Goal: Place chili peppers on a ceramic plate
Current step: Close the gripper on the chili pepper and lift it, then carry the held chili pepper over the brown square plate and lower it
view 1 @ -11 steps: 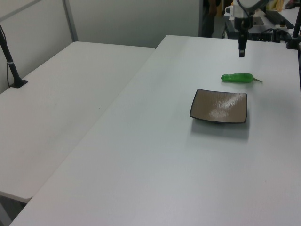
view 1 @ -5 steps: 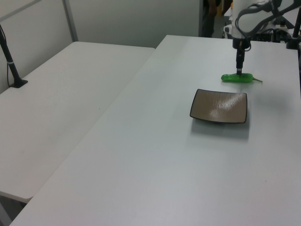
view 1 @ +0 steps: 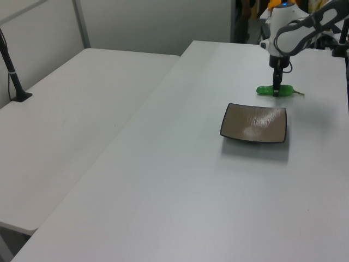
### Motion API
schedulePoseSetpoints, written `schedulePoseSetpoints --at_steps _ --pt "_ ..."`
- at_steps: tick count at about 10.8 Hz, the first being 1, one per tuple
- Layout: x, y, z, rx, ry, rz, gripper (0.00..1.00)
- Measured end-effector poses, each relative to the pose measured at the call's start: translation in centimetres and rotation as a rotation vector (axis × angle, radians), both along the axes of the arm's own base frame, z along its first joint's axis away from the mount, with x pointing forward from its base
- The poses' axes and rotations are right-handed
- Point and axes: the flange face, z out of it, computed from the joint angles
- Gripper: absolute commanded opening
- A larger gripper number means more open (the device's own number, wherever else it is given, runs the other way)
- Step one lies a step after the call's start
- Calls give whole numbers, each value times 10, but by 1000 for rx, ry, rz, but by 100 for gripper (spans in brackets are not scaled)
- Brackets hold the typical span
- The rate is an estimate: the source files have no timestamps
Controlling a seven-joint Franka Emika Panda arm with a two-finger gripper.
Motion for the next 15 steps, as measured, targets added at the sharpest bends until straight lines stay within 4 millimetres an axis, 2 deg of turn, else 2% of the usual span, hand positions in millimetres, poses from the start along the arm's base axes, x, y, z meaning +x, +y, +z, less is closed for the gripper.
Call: schedulePoseSetpoints --at_steps 1,4,5,6,8,10,12,15 --pt "0 0 -4 0 3 0 75" --pt "0 0 -7 1 9 1 19" --pt "0 0 -7 1 9 1 7" --pt "0 0 -8 1 9 1 4" --pt "0 0 -7 1 9 1 3" --pt "0 1 2 5 17 0 3" --pt "5 10 37 23 54 12 3" --pt "15 40 117 42 84 57 4"
